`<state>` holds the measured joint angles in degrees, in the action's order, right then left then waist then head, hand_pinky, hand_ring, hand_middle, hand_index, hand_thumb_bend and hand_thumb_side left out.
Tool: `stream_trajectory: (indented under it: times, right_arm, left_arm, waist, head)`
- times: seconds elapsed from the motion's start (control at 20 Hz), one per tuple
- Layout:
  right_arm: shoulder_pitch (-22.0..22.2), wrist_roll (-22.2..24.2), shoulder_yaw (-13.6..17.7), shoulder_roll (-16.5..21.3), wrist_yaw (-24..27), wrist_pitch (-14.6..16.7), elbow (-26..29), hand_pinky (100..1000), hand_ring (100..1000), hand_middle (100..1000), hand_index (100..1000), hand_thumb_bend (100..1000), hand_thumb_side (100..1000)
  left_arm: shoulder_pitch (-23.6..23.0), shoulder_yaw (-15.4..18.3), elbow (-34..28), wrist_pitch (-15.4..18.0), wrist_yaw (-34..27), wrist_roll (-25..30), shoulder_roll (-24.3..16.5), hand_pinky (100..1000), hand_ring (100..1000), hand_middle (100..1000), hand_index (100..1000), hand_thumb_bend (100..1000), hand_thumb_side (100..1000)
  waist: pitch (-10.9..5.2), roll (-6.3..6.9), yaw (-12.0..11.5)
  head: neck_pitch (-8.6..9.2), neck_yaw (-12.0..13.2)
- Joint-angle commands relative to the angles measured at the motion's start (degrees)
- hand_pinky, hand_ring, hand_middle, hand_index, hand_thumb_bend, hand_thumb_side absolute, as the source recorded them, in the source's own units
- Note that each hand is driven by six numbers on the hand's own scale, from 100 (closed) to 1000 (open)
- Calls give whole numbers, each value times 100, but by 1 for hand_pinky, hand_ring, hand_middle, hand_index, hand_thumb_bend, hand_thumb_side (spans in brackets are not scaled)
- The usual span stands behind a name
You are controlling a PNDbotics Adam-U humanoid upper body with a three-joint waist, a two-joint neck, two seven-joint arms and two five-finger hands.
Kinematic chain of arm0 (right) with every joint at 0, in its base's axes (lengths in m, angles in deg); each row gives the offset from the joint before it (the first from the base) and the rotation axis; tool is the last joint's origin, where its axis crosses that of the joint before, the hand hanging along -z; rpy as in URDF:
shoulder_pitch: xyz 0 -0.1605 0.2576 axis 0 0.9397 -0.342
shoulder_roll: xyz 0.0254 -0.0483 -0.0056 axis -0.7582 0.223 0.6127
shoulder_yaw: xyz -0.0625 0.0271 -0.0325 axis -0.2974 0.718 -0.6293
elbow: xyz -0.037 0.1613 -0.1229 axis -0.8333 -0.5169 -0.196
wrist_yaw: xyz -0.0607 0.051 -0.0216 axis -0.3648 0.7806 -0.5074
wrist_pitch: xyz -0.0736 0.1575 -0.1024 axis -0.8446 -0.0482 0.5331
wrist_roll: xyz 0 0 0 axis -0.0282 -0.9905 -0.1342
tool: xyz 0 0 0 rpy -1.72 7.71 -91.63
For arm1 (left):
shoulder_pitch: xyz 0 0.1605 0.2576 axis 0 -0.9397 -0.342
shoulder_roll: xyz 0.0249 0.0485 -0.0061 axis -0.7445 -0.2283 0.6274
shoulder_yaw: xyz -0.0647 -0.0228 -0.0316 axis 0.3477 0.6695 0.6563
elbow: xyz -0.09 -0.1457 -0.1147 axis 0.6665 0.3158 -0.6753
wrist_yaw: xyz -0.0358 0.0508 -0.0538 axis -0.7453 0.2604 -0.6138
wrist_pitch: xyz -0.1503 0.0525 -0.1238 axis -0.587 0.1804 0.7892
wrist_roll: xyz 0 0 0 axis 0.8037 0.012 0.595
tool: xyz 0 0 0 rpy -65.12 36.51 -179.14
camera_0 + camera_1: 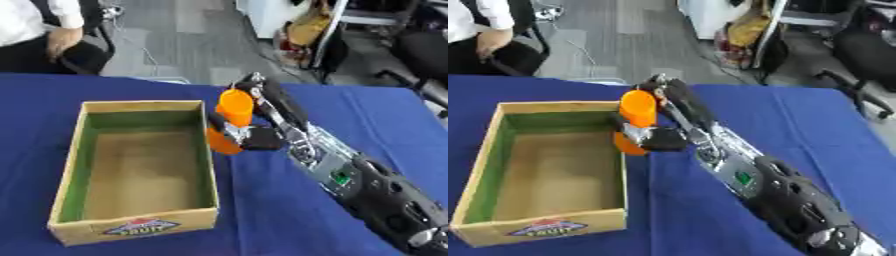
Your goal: Pick up objects on the table and place them in the box.
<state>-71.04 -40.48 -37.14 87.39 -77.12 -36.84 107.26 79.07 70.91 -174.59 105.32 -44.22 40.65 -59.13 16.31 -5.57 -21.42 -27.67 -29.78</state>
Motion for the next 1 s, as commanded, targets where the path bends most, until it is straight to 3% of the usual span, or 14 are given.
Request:
stream_trajectory:
  times: [0.05, 0.55, 1.0]
  right_arm:
    - [-116, -4, 32, 107, 11, 74, 78, 100, 100, 100, 195, 100, 842]
    - [-205, -69, 26, 151, -9, 187, 11, 100, 100, 100, 197, 100, 858]
    - [-239, -202, 117, 233, -46, 217, -314, 100, 100, 100, 202, 100, 874]
  left_arm:
    - [142, -39, -81, -12, -5, 70, 42, 718, 672, 726, 712, 126, 850]
    - [444, -130, -81, -74, -66, 203, 282, 718, 672, 725, 708, 128, 849]
    - [648, -123, -81, -145, -68, 300, 492, 719, 672, 723, 704, 131, 847]
  waist:
    - [-84, 7, -40]
    - [-11, -115, -341]
    - [42, -220, -621]
  head:
    - [25, -90]
    - [75, -269]
    - [292, -447]
